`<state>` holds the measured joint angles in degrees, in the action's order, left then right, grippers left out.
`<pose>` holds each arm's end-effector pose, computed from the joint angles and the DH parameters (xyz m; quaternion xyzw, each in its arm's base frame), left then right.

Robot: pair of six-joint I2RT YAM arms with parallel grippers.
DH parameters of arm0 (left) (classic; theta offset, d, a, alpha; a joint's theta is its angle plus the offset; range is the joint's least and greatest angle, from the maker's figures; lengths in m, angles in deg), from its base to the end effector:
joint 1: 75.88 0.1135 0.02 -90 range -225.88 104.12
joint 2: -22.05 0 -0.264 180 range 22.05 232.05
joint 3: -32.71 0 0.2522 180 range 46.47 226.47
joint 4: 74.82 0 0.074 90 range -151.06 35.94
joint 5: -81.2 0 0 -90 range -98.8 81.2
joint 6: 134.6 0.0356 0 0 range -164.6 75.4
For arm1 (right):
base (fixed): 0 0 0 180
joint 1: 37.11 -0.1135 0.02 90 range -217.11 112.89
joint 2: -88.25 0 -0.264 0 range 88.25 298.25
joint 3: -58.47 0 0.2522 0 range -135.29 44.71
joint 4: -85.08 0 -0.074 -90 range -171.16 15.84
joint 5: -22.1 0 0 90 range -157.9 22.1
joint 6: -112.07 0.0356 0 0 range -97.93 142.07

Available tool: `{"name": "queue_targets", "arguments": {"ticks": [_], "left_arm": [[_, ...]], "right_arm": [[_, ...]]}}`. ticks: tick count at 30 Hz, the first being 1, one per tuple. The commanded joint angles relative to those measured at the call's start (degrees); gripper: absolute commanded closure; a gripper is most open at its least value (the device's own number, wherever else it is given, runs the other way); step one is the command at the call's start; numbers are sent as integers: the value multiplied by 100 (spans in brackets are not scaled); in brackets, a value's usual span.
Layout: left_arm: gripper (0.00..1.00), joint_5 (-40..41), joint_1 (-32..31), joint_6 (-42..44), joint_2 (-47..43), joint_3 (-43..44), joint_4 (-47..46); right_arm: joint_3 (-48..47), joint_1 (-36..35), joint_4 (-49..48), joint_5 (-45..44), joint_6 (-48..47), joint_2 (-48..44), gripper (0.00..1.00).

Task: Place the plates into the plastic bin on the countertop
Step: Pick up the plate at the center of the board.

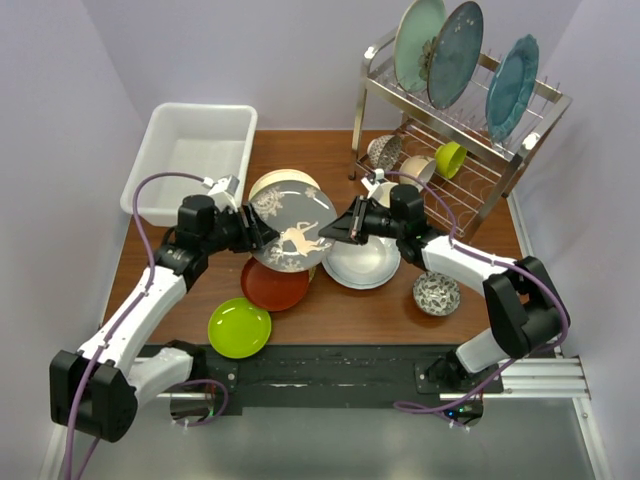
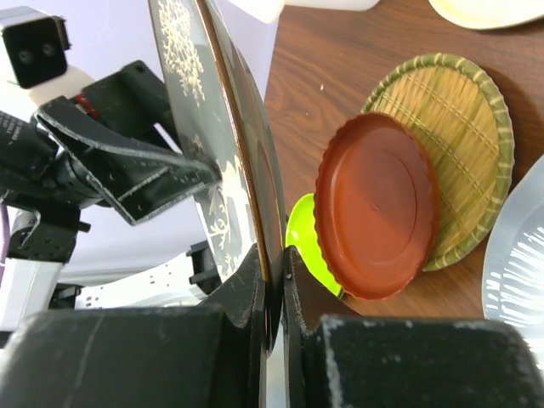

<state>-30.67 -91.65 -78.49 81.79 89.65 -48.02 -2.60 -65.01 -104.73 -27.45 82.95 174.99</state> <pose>0.2196 -0.0758 0.2763 -0.0394 0.8530 -0.3562 0.3794 0.2804 0.1746 0.2402 0.0127 0.7771 0.5928 0.2112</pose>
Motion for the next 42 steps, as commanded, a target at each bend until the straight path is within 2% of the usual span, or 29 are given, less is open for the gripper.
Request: {"name": "queue_targets", "arguments": {"ticks": [1,2,4,8,11,15,17,18,21,22,25,28,34,42], "left_arm": [[49,148,39,-48,-261,94,-65],[56,156,48,-56,-262,94,-47],[63,148,48,-56,-262,121,-21],[100,121,56,-48,-227,147,93],[100,78,65,40,-191,217,190],[100,-10,65,111,-165,261,234],[100,-19,65,76,-139,261,234],[100,-11,65,67,-121,261,217],[100,-2,65,-30,-130,270,129],[100,16,65,-56,-139,270,103],[100,112,74,-135,-139,288,94],[100,113,92,-206,-139,296,33],[100,148,109,-223,-86,393,15],[100,315,171,-30,212,990,234]], "right_arm": [[-261,-14,-359,245,-173,-351,100],[-261,-14,-350,227,-182,-351,100],[-261,-14,-323,209,-208,-351,100],[-296,-14,0,52,-313,-377,100],[-410,-14,527,-142,-674,-482,100],[-498,4,635,-230,-789,-500,100],[-499,-5,582,-221,-762,-483,94],[-481,4,564,-221,-745,-465,81],[-411,4,538,-248,-753,-509,57],[-385,4,616,-326,-762,-526,43],[-367,-5,1159,-624,-981,-684,22],[-411,-5,1687,-923,-1333,-878,14],[-499,4,2777,-1557,-2027,-1264,9],[81,-14,3349,-2145,-2378,-1941,1]]}}
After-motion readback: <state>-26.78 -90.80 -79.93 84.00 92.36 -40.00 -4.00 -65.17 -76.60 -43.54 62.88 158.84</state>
